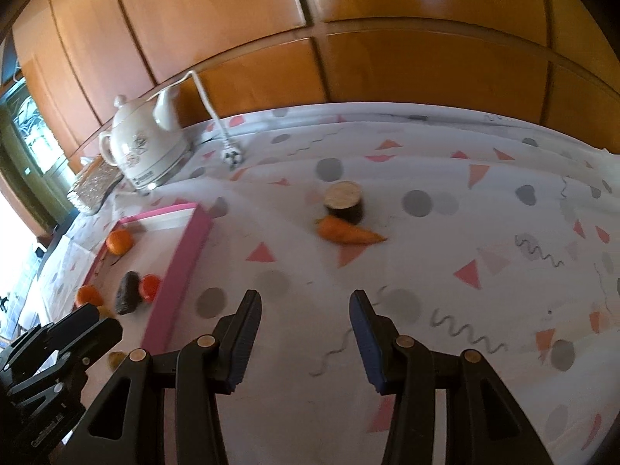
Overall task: Organize fruits
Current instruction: 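Move both open tools toward the carrot and the wooden log slice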
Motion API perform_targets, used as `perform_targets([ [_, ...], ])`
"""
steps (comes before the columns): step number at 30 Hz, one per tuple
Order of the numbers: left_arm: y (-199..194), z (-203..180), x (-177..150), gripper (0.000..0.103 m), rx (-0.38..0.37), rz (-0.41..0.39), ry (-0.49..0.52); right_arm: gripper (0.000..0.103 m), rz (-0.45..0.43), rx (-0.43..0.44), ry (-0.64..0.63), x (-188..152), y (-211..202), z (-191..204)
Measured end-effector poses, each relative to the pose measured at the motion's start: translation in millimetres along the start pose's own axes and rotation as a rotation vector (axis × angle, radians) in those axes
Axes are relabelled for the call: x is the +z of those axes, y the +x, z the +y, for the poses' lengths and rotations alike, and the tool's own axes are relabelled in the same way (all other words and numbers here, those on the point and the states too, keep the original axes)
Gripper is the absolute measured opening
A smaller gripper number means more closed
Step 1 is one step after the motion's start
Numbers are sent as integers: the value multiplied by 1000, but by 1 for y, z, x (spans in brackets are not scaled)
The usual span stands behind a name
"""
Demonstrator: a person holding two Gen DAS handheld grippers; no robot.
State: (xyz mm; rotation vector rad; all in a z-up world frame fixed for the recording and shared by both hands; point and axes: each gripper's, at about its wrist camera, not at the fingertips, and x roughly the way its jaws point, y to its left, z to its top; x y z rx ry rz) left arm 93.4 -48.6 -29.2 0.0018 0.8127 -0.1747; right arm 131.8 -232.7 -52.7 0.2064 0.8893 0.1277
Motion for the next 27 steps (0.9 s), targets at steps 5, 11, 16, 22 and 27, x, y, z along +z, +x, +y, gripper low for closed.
perform_targets([
  [5,12,-13,6,41,-20,24,13,48,-4,-20,9,8,7,-19],
  [11,25,-21,14,41,-34,41,9,48,3,-26,-1,20,22,-34],
  [16,34,-25,19,41,-40,53,4,48,18,-12,-44,33,40,-34],
  [22,47,-28,24,41,-47,76,-1,48,45,-4,-156,45,63,-23],
  [27,56,-31,29,41,-51,90,-8,47,72,-15,-234,50,83,-20],
])
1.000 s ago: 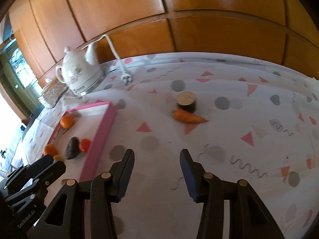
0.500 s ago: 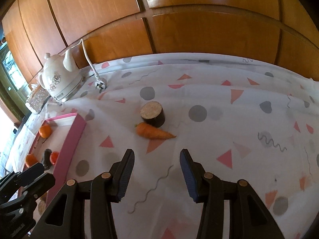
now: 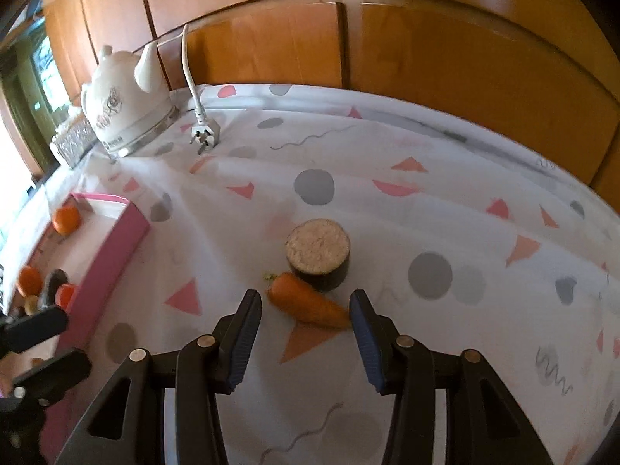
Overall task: Organize fruits
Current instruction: 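Move both open tools toward the carrot and the wooden log slice, then grasp the carrot with the right tool while the left tool grasps the log slice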
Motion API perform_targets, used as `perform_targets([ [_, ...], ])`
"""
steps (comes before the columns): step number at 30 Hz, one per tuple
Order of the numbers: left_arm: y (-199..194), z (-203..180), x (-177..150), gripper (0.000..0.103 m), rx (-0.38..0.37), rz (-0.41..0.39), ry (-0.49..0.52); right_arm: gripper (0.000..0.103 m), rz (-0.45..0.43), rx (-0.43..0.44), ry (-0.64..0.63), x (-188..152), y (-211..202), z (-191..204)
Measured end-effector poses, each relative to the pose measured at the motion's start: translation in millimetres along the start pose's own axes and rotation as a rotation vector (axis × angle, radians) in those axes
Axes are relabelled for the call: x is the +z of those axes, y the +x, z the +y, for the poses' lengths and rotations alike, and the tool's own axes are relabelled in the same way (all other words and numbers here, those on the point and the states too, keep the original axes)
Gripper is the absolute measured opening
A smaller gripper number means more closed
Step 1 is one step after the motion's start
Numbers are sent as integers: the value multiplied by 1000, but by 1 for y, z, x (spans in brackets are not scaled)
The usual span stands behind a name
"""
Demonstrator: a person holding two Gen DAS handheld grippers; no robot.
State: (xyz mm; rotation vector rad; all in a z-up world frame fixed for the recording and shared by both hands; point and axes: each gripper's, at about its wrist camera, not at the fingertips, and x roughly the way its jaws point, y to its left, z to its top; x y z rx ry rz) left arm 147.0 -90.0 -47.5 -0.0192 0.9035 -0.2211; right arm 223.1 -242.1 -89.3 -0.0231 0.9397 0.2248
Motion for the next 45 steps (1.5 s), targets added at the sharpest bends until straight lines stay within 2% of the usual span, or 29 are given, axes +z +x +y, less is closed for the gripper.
perform_targets([
  [3,4,-2,3,41,-5,7,-6,44,-2,-3,-23,3,2,1],
  [7,9,-6,8,41,-12,15,-14,29,-23,-7,-52,1,-8,5],
  [9,12,-9,10,41,-21,20,-22,27,-30,-16,-57,1,-14,7],
  [17,20,-15,20,41,-19,20,-24,29,5,33,-92,5,-9,5],
  [24,25,-16,22,41,-20,32,-28,32,20,14,-192,6,-1,11],
  [29,30,-20,25,41,-23,36,-18,24,31,13,-249,4,-10,13],
  [33,36,-26,31,41,-30,40,-1,22,27,2,-215,4,-14,5],
  [35,40,-29,34,41,-34,43,2,19,18,9,-179,6,-18,-2],
  [36,41,-30,36,41,-36,44,3,13,12,13,-165,8,-21,-5],
  [37,43,-31,38,41,-39,44,3,1,8,13,-158,9,-23,-7],
  [41,50,-34,42,41,-51,57,-2,2,31,3,-148,11,-24,-13],
  [44,51,-35,41,41,-46,57,6,9,42,13,-124,9,-16,-20],
  [45,51,-35,40,41,-45,59,7,17,40,33,-114,7,-15,-22],
])
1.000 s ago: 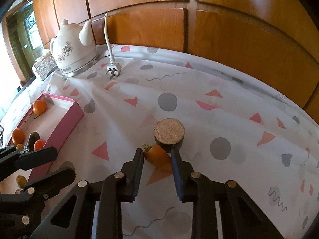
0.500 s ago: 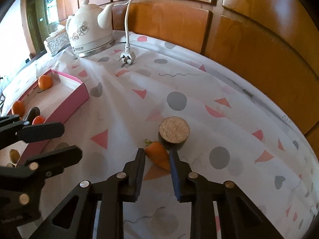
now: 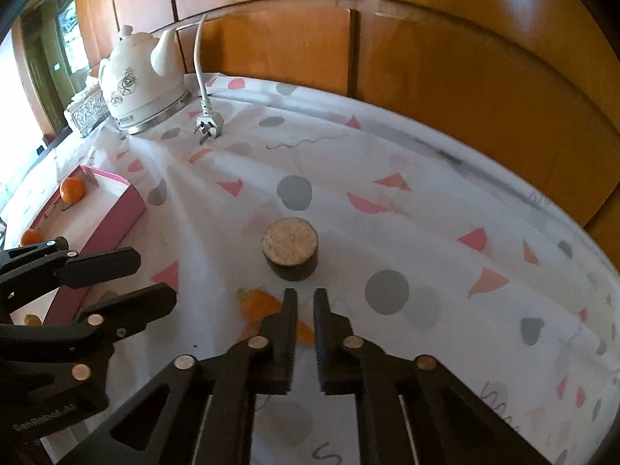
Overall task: Organize fruits
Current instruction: 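Grasp the carrot with the right tool while the left tool grasps the log slice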
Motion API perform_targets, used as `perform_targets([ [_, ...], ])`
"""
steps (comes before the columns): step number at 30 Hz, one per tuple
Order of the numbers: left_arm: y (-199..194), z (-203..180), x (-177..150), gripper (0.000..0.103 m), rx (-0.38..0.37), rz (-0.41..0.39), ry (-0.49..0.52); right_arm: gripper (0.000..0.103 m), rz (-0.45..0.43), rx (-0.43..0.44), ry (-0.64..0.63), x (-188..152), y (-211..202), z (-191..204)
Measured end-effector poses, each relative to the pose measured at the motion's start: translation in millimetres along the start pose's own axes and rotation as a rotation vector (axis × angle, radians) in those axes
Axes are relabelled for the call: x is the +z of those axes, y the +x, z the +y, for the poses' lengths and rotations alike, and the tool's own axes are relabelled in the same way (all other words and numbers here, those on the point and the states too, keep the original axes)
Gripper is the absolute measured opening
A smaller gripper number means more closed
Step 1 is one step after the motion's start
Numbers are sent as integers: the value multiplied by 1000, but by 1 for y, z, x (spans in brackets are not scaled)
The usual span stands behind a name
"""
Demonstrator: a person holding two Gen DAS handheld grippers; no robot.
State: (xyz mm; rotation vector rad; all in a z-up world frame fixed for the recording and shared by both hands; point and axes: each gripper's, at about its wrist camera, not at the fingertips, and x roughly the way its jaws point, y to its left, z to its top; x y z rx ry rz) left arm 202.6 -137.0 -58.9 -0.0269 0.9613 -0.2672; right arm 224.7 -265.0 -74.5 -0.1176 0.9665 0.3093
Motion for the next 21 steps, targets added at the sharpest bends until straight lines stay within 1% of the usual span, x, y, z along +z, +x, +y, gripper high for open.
perform_targets([
  [1,0,1,-1,41,-1,3,-1,25,0,17,8,-1,0,-1],
  [2,1,2,-1,41,-2,5,0,26,1,37,13,-1,0,-1],
  [5,1,4,-2,41,6,5,5,27,-3,67,-53,-3,-6,5],
  [10,3,6,0,41,10,6,8,32,45,113,-116,-7,-6,11],
  [12,2,8,0,41,9,8,5,33,66,111,-177,-7,-4,18],
  [15,0,8,1,41,9,4,8,33,107,83,-275,-5,6,25],
  [18,0,8,3,41,5,0,15,33,135,74,-331,-3,16,28],
  [19,1,7,4,41,4,-3,21,31,132,73,-334,-2,17,28],
  [21,3,4,5,41,-4,-3,37,20,124,86,-314,-4,16,25],
])
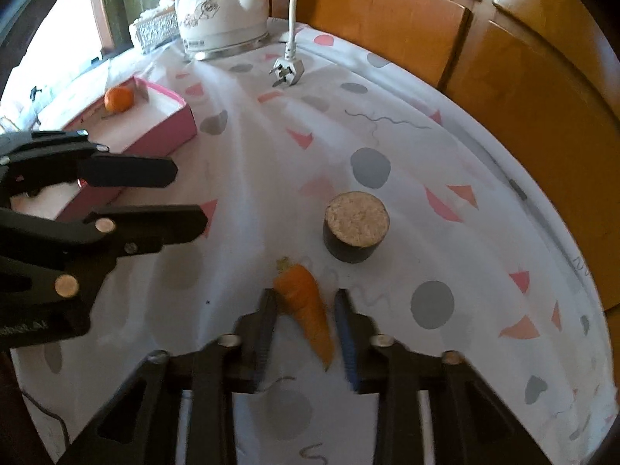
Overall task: Organize fruits
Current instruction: 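Grasp the carrot with the right tool while the left tool grasps the log slice, then lift the log slice with the left tool while the right tool holds the carrot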
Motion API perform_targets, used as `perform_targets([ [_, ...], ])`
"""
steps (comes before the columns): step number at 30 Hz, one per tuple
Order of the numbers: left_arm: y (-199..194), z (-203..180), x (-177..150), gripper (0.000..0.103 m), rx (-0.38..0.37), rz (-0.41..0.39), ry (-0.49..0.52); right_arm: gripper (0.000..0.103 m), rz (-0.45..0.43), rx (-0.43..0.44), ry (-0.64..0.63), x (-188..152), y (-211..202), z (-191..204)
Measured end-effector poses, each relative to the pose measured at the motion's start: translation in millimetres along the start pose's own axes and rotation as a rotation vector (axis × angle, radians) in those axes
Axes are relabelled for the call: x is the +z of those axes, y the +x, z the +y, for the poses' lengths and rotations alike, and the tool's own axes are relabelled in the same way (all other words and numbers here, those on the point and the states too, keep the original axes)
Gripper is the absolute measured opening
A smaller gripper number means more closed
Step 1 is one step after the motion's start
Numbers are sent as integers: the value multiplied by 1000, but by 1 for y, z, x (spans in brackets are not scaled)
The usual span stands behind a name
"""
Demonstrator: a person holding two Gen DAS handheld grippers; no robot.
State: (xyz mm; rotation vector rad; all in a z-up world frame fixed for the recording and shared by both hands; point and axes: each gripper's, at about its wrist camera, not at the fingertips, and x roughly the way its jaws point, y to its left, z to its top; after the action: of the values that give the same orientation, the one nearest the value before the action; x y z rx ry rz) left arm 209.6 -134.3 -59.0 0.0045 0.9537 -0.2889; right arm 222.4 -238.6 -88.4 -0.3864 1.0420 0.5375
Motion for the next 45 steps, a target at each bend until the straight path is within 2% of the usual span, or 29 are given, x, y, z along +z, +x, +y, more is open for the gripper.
perform_targets([
  [4,5,-9,6,41,-42,-4,31,20,-3,-33,56,-9,-7,-6],
  [6,8,-15,9,41,-63,-3,43,20,1,-84,128,-16,-13,-15],
  [10,13,-30,17,51,-81,-22,81,20,-11,-156,260,-24,-23,-34],
  [12,18,-36,22,51,-89,-24,88,20,-25,-188,318,-28,-28,-43],
  [19,42,-50,36,52,-56,-25,109,20,-40,-184,395,-34,-28,-50],
  [21,49,-51,38,49,-38,-24,104,20,-38,-178,428,-36,-24,-52],
  [22,53,-51,38,35,-41,-19,101,20,-38,-177,439,-37,-22,-52],
  [23,55,-51,37,35,-51,-17,100,20,-44,-179,447,-36,-20,-53],
  [28,46,-49,27,35,-42,-28,91,21,-68,-172,499,-42,-21,-53],
  [37,3,-43,-6,35,-17,-47,80,20,-55,-155,554,-58,-32,-39],
  [45,-27,-41,-42,35,-43,-29,59,20,-45,-146,565,-84,-50,-9],
])
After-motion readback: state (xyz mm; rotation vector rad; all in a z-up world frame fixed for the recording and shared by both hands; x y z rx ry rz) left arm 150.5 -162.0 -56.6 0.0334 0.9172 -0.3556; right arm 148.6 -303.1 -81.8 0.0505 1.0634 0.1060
